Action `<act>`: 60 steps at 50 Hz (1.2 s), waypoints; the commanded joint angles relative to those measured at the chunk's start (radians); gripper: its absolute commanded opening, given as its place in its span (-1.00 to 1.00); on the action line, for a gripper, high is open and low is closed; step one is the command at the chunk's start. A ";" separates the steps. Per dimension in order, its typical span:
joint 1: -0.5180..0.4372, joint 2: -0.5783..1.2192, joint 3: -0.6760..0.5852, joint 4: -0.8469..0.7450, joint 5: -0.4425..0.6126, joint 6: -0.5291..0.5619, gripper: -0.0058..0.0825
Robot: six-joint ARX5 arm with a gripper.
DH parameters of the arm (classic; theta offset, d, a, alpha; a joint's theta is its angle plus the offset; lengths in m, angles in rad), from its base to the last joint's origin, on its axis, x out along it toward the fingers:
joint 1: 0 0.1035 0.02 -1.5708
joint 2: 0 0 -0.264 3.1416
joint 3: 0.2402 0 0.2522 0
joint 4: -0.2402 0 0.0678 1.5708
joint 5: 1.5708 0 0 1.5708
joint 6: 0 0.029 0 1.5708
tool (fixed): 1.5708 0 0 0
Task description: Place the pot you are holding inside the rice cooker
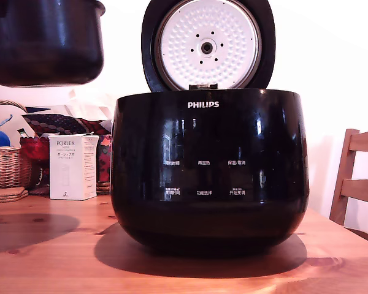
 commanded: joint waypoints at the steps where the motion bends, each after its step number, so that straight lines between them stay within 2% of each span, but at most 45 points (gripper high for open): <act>1: -0.002 -0.026 0.023 0.028 -0.010 -0.003 -0.92; 22: -0.015 -0.027 0.044 0.028 0.015 -0.013 -0.92; 34: -0.061 -0.032 0.096 0.028 0.168 -0.056 -0.92; 35: -0.067 -0.032 0.101 0.028 0.182 -0.084 -0.92; 45: -0.137 -0.032 0.133 0.029 0.272 -0.106 -0.92; 60: -0.216 -0.023 0.133 0.034 0.314 -0.113 -0.92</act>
